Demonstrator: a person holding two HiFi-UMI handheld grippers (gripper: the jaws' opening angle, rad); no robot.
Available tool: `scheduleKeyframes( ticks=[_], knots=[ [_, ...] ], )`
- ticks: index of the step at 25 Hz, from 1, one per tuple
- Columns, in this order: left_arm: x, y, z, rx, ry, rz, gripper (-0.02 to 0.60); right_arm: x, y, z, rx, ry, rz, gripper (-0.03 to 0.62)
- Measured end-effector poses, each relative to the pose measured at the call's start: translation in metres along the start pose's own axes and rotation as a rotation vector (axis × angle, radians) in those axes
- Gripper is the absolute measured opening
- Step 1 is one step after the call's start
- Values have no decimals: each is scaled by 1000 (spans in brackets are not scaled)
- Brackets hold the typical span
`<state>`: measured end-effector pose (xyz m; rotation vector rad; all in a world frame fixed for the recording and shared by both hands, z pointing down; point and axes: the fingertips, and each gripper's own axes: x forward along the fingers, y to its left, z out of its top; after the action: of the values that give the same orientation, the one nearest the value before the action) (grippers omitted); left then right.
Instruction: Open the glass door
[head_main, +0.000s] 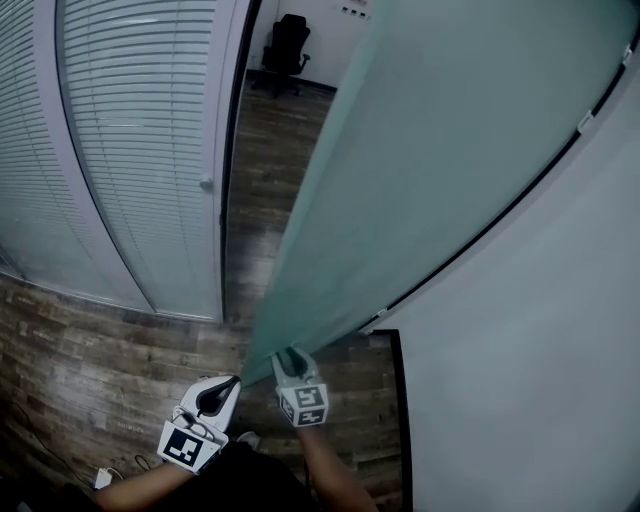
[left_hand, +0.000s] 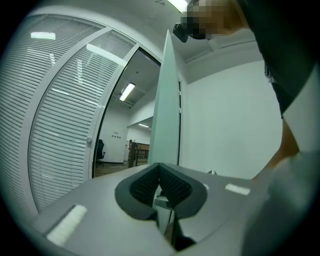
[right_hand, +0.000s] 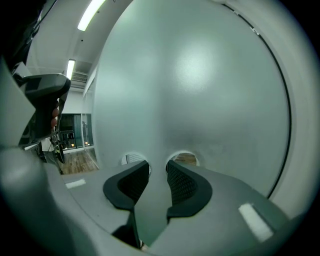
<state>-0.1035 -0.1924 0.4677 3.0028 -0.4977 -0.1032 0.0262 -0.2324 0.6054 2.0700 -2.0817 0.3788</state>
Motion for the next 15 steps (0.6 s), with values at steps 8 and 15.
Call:
scheduleKeyframes(
  ticks=[8, 15],
  knots=[
    [2, -34, -13, -6, 16, -101, 0, -37, 1, -19, 0, -4, 12, 118],
    [-7, -63, -20, -4, 47, -216, 0, -70, -5, -30, 27, -8, -87, 118]
  ],
)
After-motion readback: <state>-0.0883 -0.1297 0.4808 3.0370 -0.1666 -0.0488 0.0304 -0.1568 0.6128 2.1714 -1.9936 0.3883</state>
